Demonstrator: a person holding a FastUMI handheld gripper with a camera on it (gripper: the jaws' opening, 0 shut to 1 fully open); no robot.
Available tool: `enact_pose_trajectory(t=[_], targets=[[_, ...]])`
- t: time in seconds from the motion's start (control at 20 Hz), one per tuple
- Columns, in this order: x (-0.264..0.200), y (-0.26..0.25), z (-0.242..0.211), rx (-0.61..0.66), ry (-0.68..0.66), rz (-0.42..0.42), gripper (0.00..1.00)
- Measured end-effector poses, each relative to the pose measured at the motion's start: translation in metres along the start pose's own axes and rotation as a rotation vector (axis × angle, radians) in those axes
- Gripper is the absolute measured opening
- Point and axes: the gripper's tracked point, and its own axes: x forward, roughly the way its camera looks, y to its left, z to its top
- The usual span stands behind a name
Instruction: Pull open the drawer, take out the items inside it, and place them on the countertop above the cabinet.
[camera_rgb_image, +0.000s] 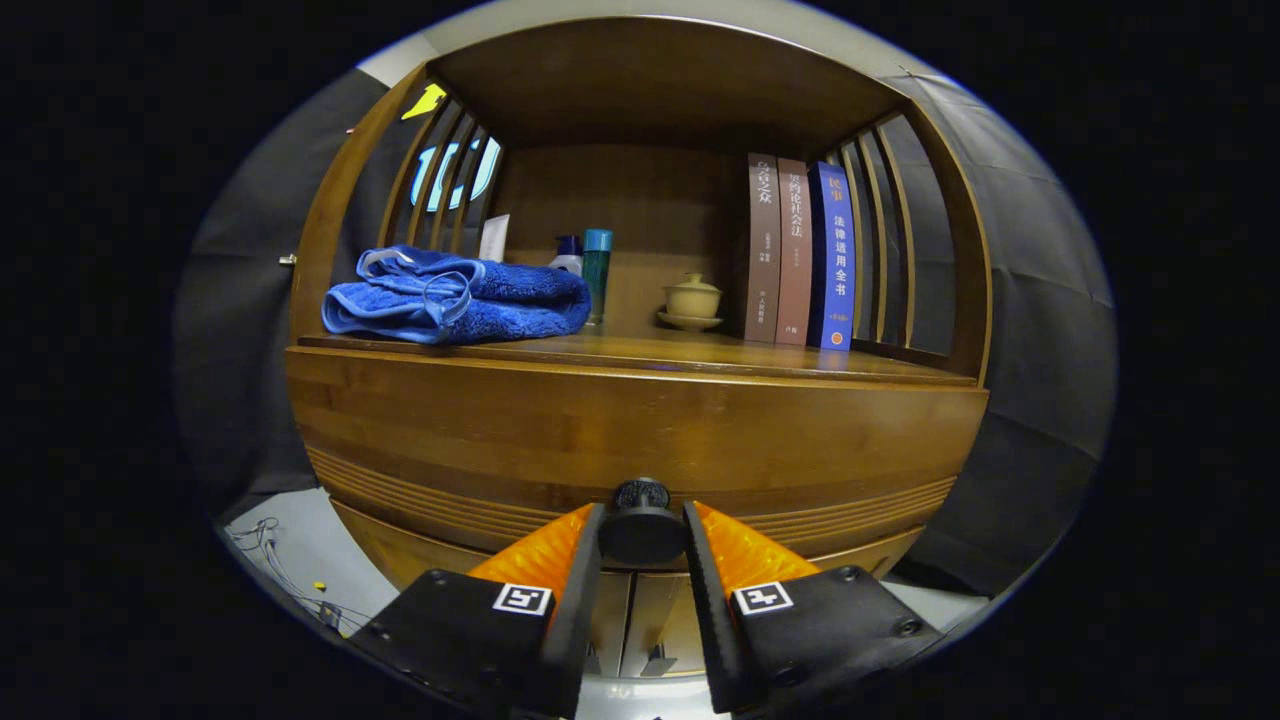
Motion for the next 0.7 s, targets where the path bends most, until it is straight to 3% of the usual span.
enact_pose_trajectory(t=[0.2,0.7], targets=[[0.0,0.003,-0.001,0.057,0.007,0.02,0.38],[-0.077,-0.003,-0.012,0.057,0.007,0.032,0.38]])
